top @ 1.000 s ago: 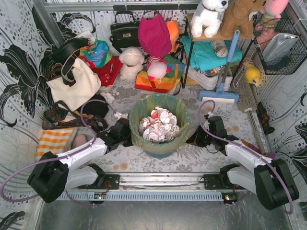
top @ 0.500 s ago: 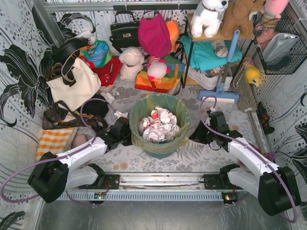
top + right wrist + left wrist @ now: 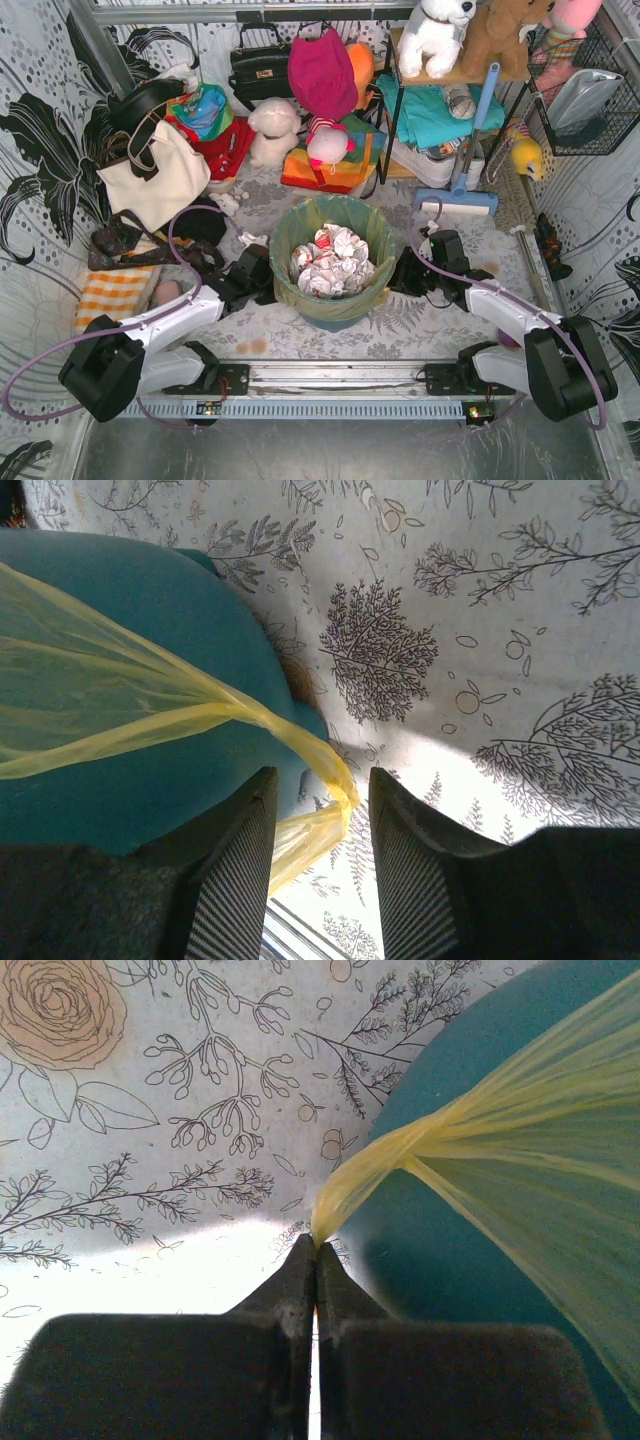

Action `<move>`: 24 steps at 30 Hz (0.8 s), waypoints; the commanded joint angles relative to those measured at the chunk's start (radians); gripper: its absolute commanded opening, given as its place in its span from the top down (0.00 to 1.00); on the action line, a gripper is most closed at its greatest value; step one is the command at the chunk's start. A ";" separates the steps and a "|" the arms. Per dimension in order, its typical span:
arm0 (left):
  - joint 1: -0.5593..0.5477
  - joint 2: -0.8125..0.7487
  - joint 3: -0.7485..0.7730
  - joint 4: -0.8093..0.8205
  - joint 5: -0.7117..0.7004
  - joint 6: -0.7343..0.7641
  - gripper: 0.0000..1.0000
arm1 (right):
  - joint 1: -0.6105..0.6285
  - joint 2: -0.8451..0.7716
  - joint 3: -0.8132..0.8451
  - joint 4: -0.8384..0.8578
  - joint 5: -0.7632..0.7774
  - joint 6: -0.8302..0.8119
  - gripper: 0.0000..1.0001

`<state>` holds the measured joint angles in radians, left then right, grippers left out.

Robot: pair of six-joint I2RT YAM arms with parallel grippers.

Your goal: Tie the trash bag

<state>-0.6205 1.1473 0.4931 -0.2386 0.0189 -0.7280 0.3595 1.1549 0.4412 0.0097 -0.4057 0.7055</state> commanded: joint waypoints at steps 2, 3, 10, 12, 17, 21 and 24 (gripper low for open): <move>0.010 0.007 0.020 0.032 -0.008 0.012 0.98 | -0.001 0.051 -0.060 0.164 -0.069 0.055 0.59; 0.010 0.006 0.019 0.030 -0.008 0.012 0.98 | -0.001 0.061 -0.070 0.186 -0.071 0.060 0.60; 0.010 0.006 0.024 0.027 -0.008 0.012 0.98 | -0.001 0.104 -0.132 0.311 -0.084 0.085 0.64; 0.010 0.006 0.024 0.024 -0.009 0.012 0.98 | -0.001 0.102 -0.145 0.336 -0.080 0.094 0.67; 0.011 -0.004 0.020 0.020 -0.010 0.011 0.98 | -0.001 0.103 -0.158 0.357 -0.061 0.101 0.70; 0.010 -0.010 0.018 0.021 -0.012 0.007 0.98 | -0.001 0.126 -0.164 0.410 -0.077 0.122 0.70; 0.011 -0.016 0.016 0.022 -0.014 0.006 0.98 | -0.001 0.139 -0.177 0.446 -0.093 0.143 0.76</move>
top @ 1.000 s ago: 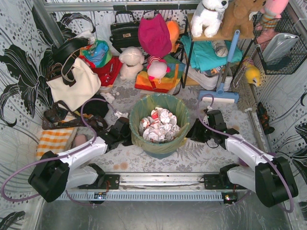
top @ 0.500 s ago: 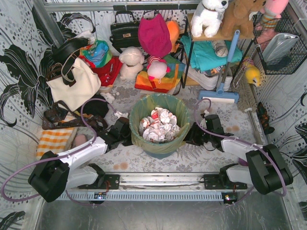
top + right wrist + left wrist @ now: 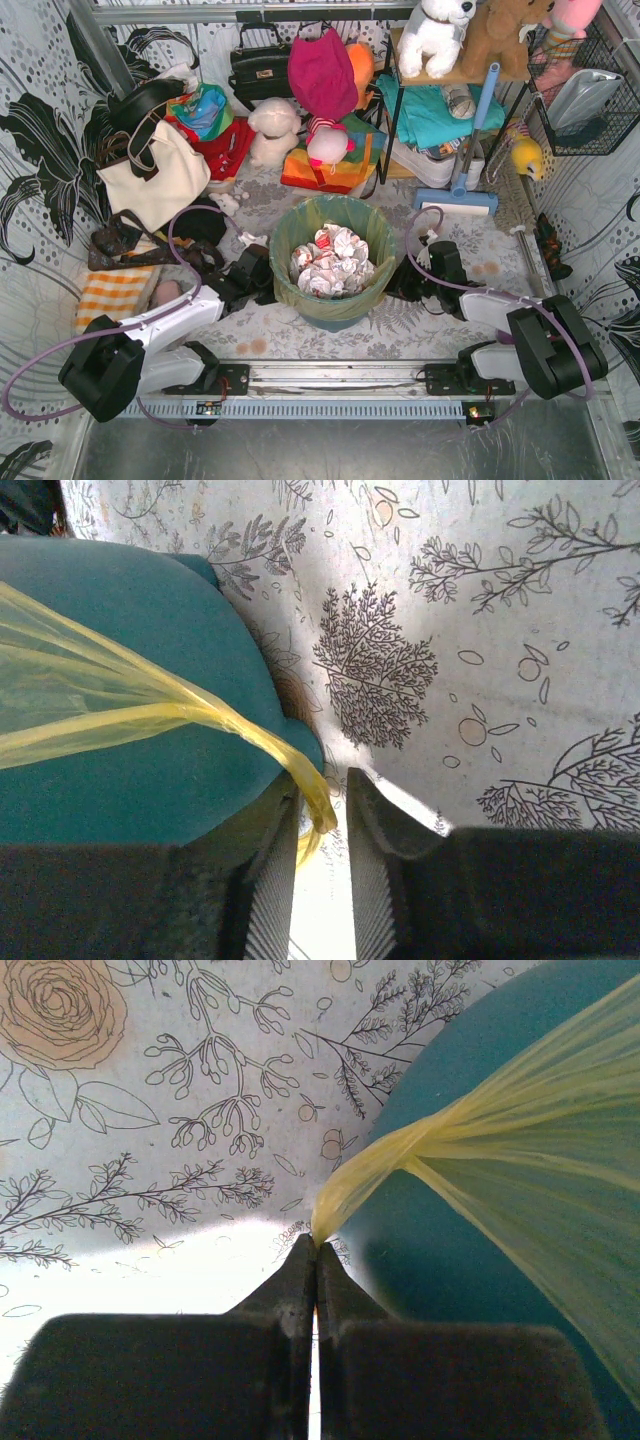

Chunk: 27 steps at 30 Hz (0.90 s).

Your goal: Tie the trash bag

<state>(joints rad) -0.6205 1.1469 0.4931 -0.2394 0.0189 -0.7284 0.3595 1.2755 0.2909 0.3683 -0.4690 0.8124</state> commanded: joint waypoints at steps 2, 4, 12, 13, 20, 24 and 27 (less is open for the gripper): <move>0.010 -0.018 0.015 0.022 -0.016 0.006 0.98 | -0.001 0.019 -0.031 0.097 -0.033 0.045 0.81; 0.011 -0.026 0.012 0.015 -0.018 0.004 0.98 | -0.001 0.007 -0.035 0.089 -0.029 0.052 0.89; 0.010 -0.132 -0.010 -0.044 -0.040 -0.023 1.00 | -0.001 -0.196 -0.015 -0.132 0.075 0.041 1.00; 0.010 -0.152 -0.012 -0.059 -0.038 -0.031 1.00 | -0.001 -0.233 -0.008 -0.174 0.089 0.038 1.00; 0.010 -0.333 0.014 -0.214 -0.052 -0.090 1.00 | -0.001 -0.447 0.082 -0.431 0.177 0.031 1.00; 0.008 -0.425 0.039 -0.302 -0.074 -0.146 1.00 | -0.001 -0.498 0.147 -0.509 0.185 0.043 1.00; 0.008 -0.453 0.085 -0.403 -0.128 -0.198 1.00 | -0.001 -0.531 0.178 -0.541 0.181 0.053 1.00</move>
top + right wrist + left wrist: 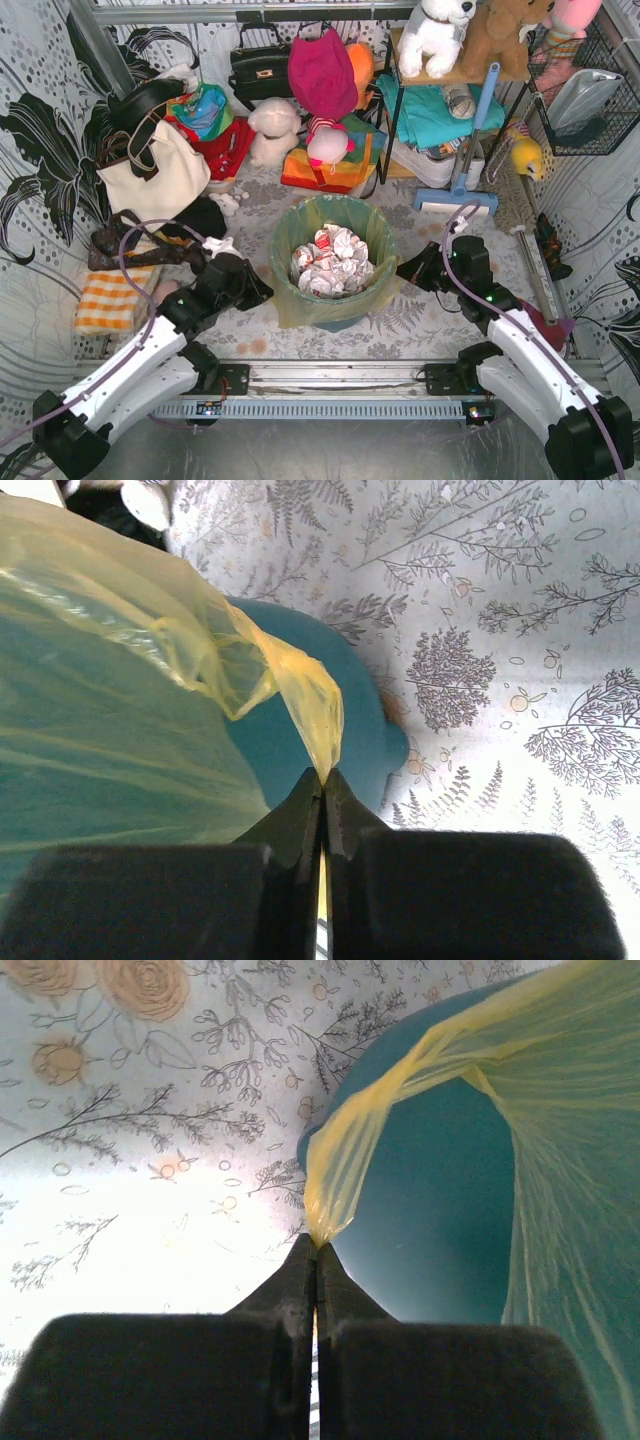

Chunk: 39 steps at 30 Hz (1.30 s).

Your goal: Tie the trash bag

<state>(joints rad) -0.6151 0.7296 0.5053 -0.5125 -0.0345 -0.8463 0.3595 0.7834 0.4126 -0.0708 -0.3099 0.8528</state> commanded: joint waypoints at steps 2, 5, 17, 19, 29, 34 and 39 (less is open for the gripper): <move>0.003 -0.051 0.116 -0.195 -0.109 -0.097 1.00 | -0.001 -0.059 0.073 -0.122 0.019 0.017 1.00; 0.003 -0.089 0.157 -0.252 -0.142 -0.105 1.00 | -0.001 -0.092 0.088 -0.136 0.007 0.024 1.00; 0.003 -0.148 0.312 -0.283 -0.106 -0.072 1.00 | -0.001 -0.179 0.228 -0.203 0.016 0.049 1.00; 0.003 -0.131 0.367 -0.309 -0.099 -0.052 1.00 | -0.001 -0.167 0.267 -0.213 0.010 0.044 1.00; 0.003 -0.083 0.539 -0.296 -0.049 0.012 1.00 | -0.001 -0.159 0.352 -0.140 -0.029 0.060 1.00; 0.003 -0.047 0.598 -0.273 -0.028 0.031 1.00 | -0.001 -0.138 0.413 -0.124 -0.041 0.048 1.00; 0.003 -0.005 0.656 -0.233 -0.017 0.065 1.00 | -0.001 -0.120 0.455 -0.108 -0.044 0.042 1.00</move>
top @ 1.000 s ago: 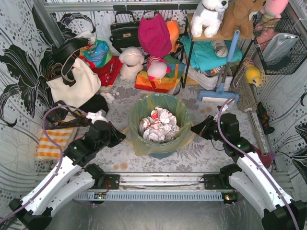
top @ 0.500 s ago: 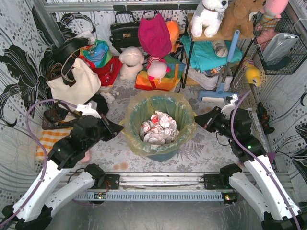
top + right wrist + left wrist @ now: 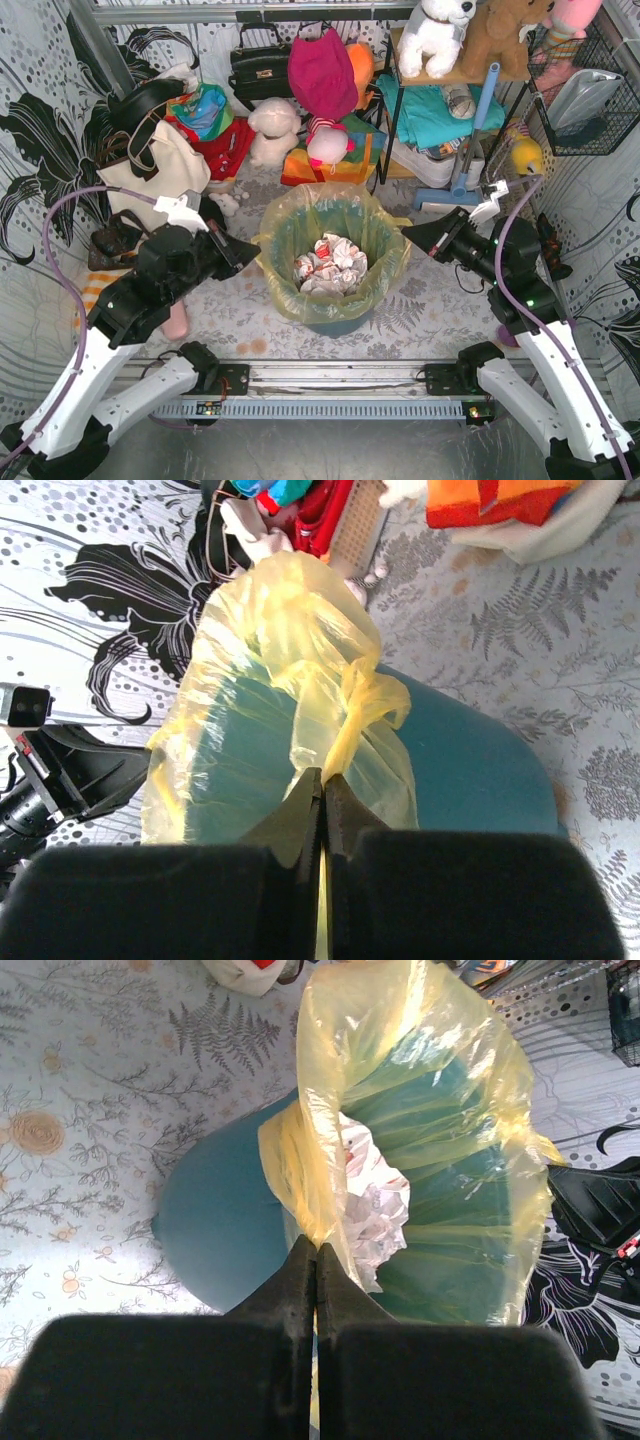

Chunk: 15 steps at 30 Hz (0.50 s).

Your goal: Tie the trash bag

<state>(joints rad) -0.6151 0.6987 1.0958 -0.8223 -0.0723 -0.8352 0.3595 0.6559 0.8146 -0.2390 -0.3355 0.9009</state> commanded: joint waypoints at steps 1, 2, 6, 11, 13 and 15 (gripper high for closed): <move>0.003 0.042 0.077 0.082 0.024 0.063 1.00 | -0.001 0.013 0.059 0.070 -0.025 -0.007 1.00; 0.003 0.062 0.100 0.086 0.028 0.083 1.00 | -0.001 0.018 0.066 0.080 -0.031 -0.006 1.00; 0.003 0.140 0.171 0.107 0.042 0.139 1.00 | -0.001 0.049 0.097 0.127 -0.056 -0.004 1.00; 0.003 0.204 0.228 0.167 0.061 0.188 1.00 | -0.001 0.103 0.142 0.187 -0.093 0.002 1.00; 0.003 0.228 0.229 0.188 0.079 0.194 1.00 | -0.001 0.127 0.154 0.205 -0.115 0.005 1.00; 0.003 0.244 0.208 0.208 0.109 0.193 1.00 | -0.001 0.151 0.156 0.207 -0.144 0.007 1.00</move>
<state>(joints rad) -0.6151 0.9279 1.2839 -0.7330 -0.0166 -0.6872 0.3595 0.7834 0.9195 -0.1379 -0.4164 0.9012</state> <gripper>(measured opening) 0.009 0.003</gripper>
